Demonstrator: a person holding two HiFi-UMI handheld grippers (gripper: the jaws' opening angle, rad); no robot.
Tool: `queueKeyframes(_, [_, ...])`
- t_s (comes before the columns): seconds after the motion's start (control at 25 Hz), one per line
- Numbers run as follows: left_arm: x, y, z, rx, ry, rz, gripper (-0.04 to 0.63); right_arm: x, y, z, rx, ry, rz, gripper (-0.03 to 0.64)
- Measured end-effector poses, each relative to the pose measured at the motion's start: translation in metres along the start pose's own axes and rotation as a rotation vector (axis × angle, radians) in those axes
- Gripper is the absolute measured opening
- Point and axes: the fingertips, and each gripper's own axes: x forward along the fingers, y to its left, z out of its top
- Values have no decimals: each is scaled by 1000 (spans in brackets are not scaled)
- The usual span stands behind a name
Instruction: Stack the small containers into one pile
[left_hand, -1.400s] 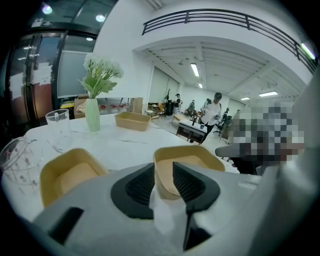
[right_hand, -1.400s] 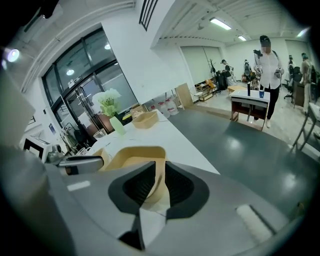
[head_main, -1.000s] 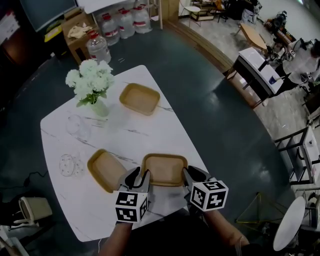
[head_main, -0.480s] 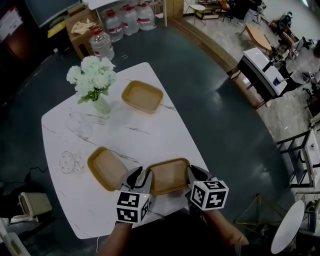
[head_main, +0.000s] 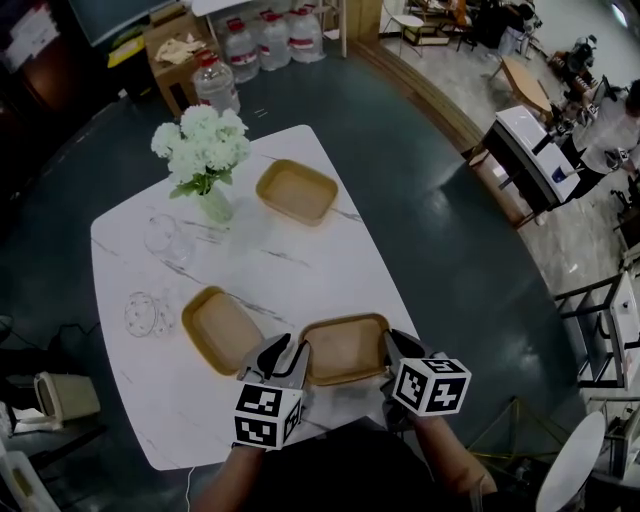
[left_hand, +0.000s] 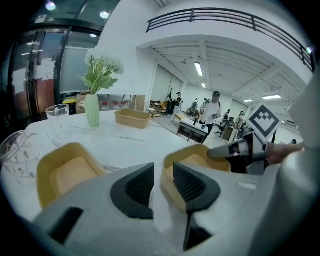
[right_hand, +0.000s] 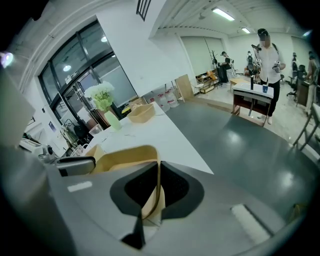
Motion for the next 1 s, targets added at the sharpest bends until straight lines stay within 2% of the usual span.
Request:
queueKeyframes(0.32, [-15,-4,2,-11,-19,-13,114,-9,11,11,-18,-9,11,15])
queueKeyframes(0.56, [-34,-1,7,-25,-62,-21,112,-12,30,19,-57,-19,15,15])
queueKeyframes(1.0, [-79,30,6,-47,-124,-3,112,0,89,21,-126,-37,45,15])
